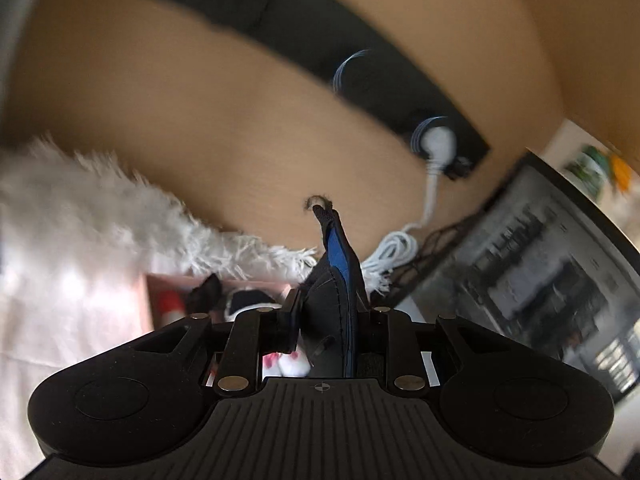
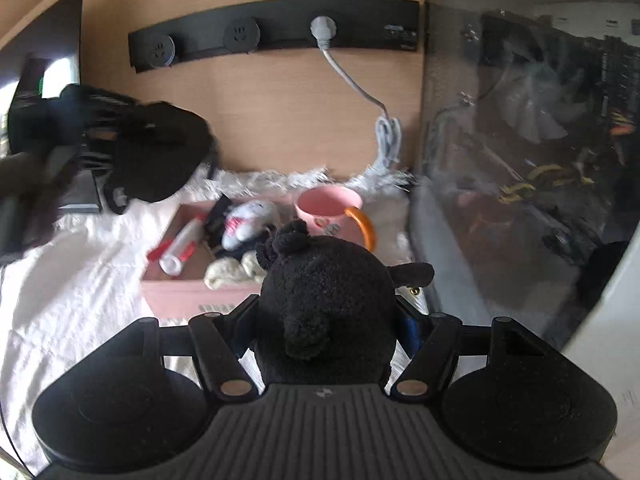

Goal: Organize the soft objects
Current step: 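Lower the black plush and mesh pouch into the pink box, opening both grippers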

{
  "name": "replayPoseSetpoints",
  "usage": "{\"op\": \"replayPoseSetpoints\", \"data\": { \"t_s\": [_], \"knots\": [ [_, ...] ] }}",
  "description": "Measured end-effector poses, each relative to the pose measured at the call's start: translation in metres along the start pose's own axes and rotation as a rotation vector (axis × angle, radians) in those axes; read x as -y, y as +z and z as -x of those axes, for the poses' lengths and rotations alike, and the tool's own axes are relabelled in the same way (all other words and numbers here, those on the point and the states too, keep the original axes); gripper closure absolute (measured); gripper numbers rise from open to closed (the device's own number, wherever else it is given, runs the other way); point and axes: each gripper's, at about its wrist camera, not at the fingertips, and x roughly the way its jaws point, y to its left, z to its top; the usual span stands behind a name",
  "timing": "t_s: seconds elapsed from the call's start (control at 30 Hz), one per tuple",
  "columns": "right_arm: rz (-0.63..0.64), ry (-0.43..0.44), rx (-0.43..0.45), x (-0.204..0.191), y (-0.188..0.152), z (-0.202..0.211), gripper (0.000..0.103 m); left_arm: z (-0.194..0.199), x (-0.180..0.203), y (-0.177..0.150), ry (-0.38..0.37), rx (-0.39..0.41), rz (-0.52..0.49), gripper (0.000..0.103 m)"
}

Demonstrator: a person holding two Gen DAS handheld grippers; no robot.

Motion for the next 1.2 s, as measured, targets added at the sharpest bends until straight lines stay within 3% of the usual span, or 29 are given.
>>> {"op": "replayPoseSetpoints", "data": {
  "t_s": [0.07, 0.17, 0.23, 0.3, 0.43, 0.53, 0.63, 0.7, 0.8, 0.87, 1.07, 1.2],
  "knots": [
    [-0.006, -0.015, -0.024, 0.002, -0.004, -0.002, 0.034, -0.033, -0.011, -0.006, 0.068, -0.035, 0.013, 0.077],
    [-0.019, -0.022, -0.055, 0.006, -0.004, -0.007, 0.034, -0.076, -0.028, -0.028, 0.236, -0.147, -0.068, 0.073],
    [-0.01, -0.012, -0.051, 0.006, 0.004, -0.012, 0.034, -0.09, -0.04, -0.041, 0.284, -0.193, -0.103, 0.072],
    [0.002, 0.011, -0.03, 0.002, 0.018, -0.017, 0.034, -0.084, -0.048, -0.041, 0.252, -0.166, -0.076, 0.073],
    [0.005, 0.159, 0.025, -0.016, 0.071, -0.044, 0.034, -0.073, -0.047, -0.034, 0.296, -0.162, -0.117, 0.074],
    [0.017, 0.26, 0.047, -0.04, 0.114, -0.084, 0.034, -0.064, -0.049, -0.032, 0.29, -0.151, -0.121, 0.074],
    [0.087, 0.305, 0.027, -0.07, 0.136, -0.139, 0.034, -0.047, -0.059, -0.033, 0.271, -0.119, -0.052, 0.074],
    [0.174, 0.271, -0.038, -0.095, 0.133, -0.19, 0.034, -0.03, -0.066, -0.036, 0.262, -0.099, -0.009, 0.074],
    [0.2, 0.235, -0.232, -0.112, 0.111, -0.255, 0.034, 0.001, -0.071, -0.046, 0.26, -0.072, 0.007, 0.074],
    [0.234, 0.223, -0.175, -0.117, 0.1, -0.264, 0.033, 0.02, -0.074, -0.057, 0.272, -0.063, 0.009, 0.074],
    [0.241, 0.213, -0.179, -0.122, 0.103, -0.272, 0.033, 0.044, -0.087, -0.092, 0.262, -0.085, 0.088, 0.074],
    [0.245, 0.207, -0.162, -0.124, 0.1, -0.264, 0.028, 0.046, -0.081, -0.113, 0.265, -0.117, 0.049, 0.074]
  ]
}}
